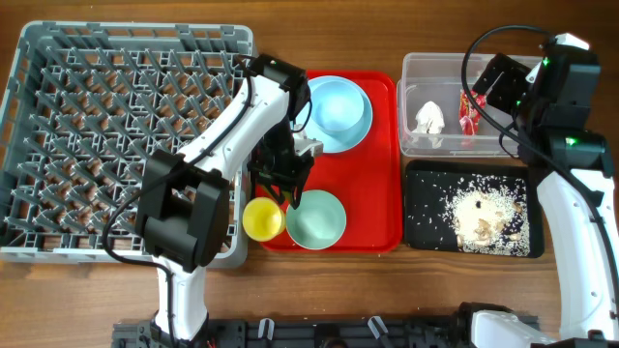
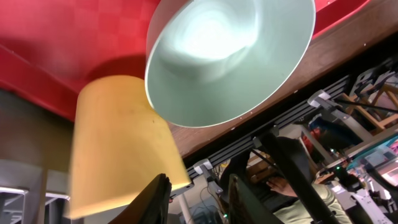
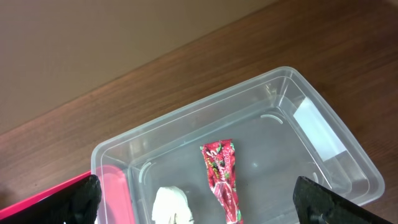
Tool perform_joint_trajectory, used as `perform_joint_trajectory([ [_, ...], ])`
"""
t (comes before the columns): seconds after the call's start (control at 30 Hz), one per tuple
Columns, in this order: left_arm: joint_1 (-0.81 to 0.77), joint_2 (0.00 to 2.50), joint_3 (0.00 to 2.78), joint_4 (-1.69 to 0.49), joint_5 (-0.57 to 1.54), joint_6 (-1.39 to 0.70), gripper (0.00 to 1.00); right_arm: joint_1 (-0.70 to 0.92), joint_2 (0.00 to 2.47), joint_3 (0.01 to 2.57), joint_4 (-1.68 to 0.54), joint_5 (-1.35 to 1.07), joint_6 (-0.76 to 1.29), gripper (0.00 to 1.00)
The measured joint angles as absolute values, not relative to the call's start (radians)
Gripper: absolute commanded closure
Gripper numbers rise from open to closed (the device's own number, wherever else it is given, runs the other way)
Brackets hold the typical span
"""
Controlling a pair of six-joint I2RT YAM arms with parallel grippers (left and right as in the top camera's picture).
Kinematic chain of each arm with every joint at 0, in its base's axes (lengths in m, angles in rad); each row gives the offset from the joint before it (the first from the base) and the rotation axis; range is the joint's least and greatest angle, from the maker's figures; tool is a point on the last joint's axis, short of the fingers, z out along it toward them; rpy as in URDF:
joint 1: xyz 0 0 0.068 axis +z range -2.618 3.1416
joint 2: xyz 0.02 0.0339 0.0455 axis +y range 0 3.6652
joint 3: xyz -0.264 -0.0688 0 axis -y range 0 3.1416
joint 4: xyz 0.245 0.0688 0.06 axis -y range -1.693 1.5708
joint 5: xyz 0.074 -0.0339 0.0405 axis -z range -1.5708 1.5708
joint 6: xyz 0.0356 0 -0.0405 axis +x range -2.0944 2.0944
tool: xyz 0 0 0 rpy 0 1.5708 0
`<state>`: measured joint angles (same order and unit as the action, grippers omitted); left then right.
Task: Sort waste into correct bins and load items into the dishwasher rack
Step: 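Reach the left gripper down and grasp the yellow cup rim, then lift the yellow cup with the left gripper and carry it over the rack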
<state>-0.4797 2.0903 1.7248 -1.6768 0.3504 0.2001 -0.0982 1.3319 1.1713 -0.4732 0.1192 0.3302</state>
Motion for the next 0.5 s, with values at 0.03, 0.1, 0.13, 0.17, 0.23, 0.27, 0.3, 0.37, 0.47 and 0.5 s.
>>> perform_joint_trajectory([
  [0.03, -0.480, 2.090, 1.725, -1.677, 0.350, 0.195, 0.70, -0.098, 1.332, 1.171, -0.473, 0.119, 0.330, 0.00],
  [0.1, -0.480, 2.090, 1.725, -1.678, 0.350, 0.173, 0.71, -0.098, 1.332, 1.171, -0.473, 0.119, 0.330, 0.00],
  [0.13, -0.480, 2.090, 1.725, -1.678, 0.349, 0.165, 0.73, -0.098, 1.332, 1.171, -0.474, 0.119, 0.330, 0.00],
  [0.17, -0.480, 2.090, 1.725, -1.676, 0.347, 0.151, 0.73, -0.098, 1.332, 1.171, -0.473, 0.119, 0.330, 0.00],
  [0.23, -0.480, 2.090, 1.725, -1.660, 0.332, 0.117, 0.78, -0.098, 1.332, 1.171, -0.473, 0.119, 0.330, 0.00],
  [0.27, -0.480, 2.090, 1.725, -1.650, 0.319, 0.091, 0.80, -0.098, 1.332, 1.171, -0.474, 0.119, 0.330, 0.00],
  [0.3, -0.480, 2.090, 1.725, -1.642, 0.305, 0.073, 0.80, -0.098, 1.332, 1.171, -0.473, 0.119, 0.330, 0.00],
  [0.37, -0.480, 2.090, 1.724, -1.599, 0.260, 0.016, 0.79, -0.098, 1.332, 1.171, -0.473, 0.119, 0.330, 0.00],
  [0.47, -0.480, 2.063, 1.719, -1.524, 0.210, -0.083, 0.72, -0.098, 1.332, 1.171, -0.474, 0.119, 0.330, 0.00],
  [0.5, -0.482, 2.034, 1.719, -1.522, 0.200, -0.113, 0.72, -0.098, 1.332, 1.171, -0.473, 0.119, 0.330, 0.00],
])
